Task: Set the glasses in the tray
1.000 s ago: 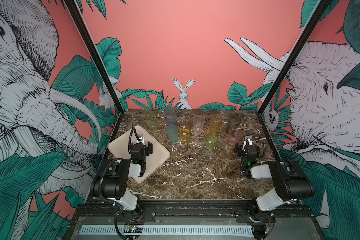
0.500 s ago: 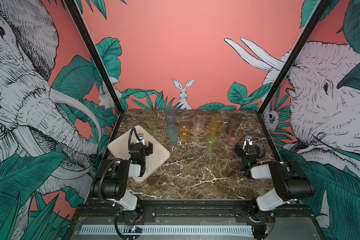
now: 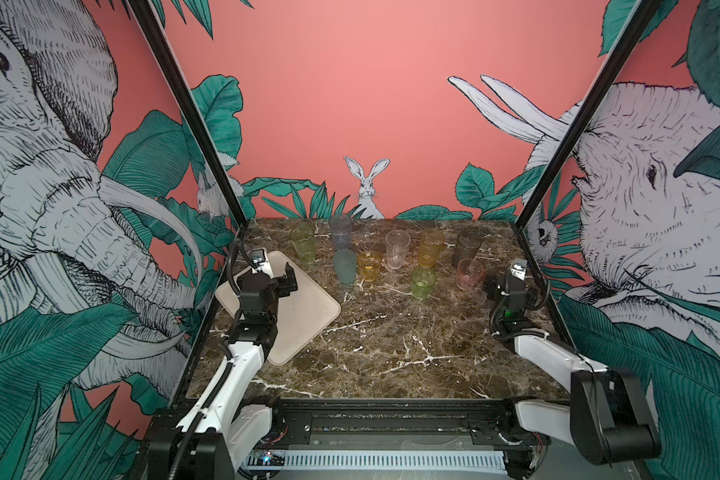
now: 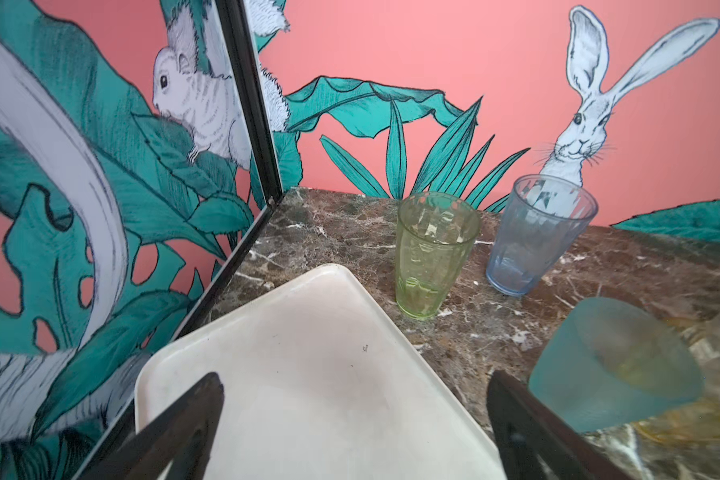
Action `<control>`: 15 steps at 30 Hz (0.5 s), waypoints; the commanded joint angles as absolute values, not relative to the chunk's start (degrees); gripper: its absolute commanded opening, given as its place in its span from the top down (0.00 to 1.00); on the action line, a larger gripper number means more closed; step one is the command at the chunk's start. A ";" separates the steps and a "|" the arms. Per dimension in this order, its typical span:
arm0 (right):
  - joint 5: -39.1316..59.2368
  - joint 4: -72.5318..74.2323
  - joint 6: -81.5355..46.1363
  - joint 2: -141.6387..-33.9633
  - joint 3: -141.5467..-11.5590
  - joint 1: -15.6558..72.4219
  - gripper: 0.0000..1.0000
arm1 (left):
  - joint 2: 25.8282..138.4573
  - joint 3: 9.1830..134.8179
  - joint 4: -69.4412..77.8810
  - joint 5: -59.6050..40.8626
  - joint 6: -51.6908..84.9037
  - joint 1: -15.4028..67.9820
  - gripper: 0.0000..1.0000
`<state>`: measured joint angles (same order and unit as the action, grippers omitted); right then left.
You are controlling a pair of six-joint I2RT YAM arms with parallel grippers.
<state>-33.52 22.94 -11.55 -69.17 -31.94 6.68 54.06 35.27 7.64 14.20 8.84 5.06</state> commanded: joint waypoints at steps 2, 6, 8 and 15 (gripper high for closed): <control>-27.02 1.07 -22.16 -63.35 -39.27 6.72 0.01 | 51.11 43.18 -19.25 15.89 21.94 5.17 0.00; -17.99 -5.13 -24.09 -58.33 -42.15 6.75 0.01 | 49.51 46.12 -25.45 6.38 24.07 5.11 0.01; -14.03 -6.25 -25.24 -55.69 -42.75 6.75 0.01 | 50.42 48.76 -29.98 2.01 24.58 5.14 0.00; 3.77 -9.23 -29.51 -51.73 -44.43 6.70 0.01 | 55.60 54.19 -45.09 0.56 20.97 8.33 0.00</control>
<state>-7.03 -6.68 -25.85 -52.64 -43.09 6.70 54.61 52.62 -33.93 1.21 21.87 6.55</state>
